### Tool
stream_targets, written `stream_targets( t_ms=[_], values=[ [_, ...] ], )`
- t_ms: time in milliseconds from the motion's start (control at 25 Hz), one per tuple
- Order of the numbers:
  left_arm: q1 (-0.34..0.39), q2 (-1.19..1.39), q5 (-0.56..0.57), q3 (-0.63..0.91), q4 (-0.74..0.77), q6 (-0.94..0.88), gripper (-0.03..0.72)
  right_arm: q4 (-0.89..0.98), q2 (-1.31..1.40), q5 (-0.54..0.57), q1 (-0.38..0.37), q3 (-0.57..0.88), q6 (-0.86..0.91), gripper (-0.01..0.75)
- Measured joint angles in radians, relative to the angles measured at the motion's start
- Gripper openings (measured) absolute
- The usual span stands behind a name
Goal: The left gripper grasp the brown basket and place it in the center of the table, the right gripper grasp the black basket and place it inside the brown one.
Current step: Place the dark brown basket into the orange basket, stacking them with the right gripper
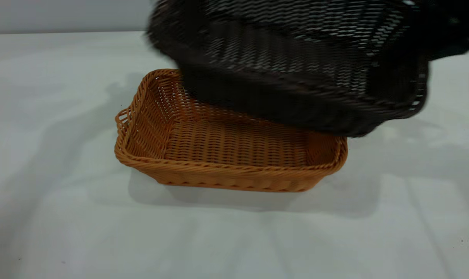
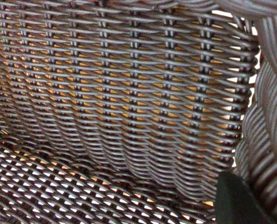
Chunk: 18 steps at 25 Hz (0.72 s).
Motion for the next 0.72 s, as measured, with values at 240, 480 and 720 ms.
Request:
stream_targets(
  t_ms=[240, 480, 720],
  values=[
    [0.000, 0.000, 0.004, 0.000, 0.000, 0.000, 0.519, -0.111, 0.043, -0.009, 0.167, -0.063, 0.146, 0.079],
    [0.000, 0.000, 0.012, 0.000, 0.000, 0.000, 0.519, -0.104, 0.138, -0.033, 0.202, -0.109, 0.168, 0.079],
    [0.000, 0.000, 0.012, 0.000, 0.000, -0.001, 0.519, -0.095, 0.198, -0.075, 0.202, -0.113, 0.186, 0.079]
  ],
)
